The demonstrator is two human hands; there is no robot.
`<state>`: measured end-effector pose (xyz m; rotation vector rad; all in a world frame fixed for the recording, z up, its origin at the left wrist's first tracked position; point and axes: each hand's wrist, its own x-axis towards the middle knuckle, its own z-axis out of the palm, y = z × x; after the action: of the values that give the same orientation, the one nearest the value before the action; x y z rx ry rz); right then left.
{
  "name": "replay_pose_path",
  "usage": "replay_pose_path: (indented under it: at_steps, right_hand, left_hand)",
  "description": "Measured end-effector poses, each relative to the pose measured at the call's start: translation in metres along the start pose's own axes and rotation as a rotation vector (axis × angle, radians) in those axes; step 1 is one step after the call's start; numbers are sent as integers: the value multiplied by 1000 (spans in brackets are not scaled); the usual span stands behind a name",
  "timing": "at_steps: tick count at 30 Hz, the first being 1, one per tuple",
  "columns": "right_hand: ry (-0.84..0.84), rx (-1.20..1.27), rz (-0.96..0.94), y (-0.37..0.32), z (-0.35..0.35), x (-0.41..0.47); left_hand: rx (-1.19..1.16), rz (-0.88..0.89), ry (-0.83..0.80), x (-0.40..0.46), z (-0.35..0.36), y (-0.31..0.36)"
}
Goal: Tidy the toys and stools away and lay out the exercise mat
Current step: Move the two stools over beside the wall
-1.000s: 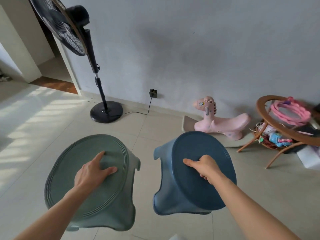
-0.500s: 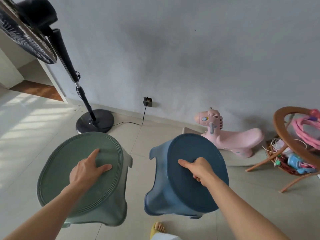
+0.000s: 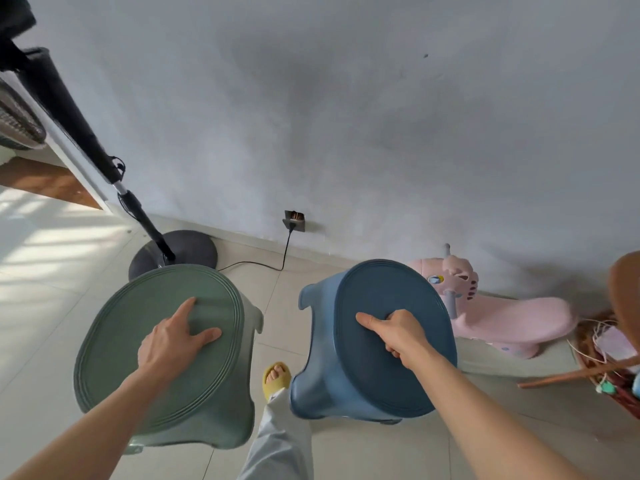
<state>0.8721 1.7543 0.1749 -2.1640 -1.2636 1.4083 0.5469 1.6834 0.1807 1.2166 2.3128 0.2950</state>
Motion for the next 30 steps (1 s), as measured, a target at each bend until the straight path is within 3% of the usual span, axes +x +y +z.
replay_pose_path:
  at_steps: [14,30]
  right_hand:
    - [-99,210,190,-108,53,213]
    - [-345,569,453,-52,155,455]
  left_hand:
    - [99,-83,-203,228,47,56]
    - [215,-175,-213,313,186,50]
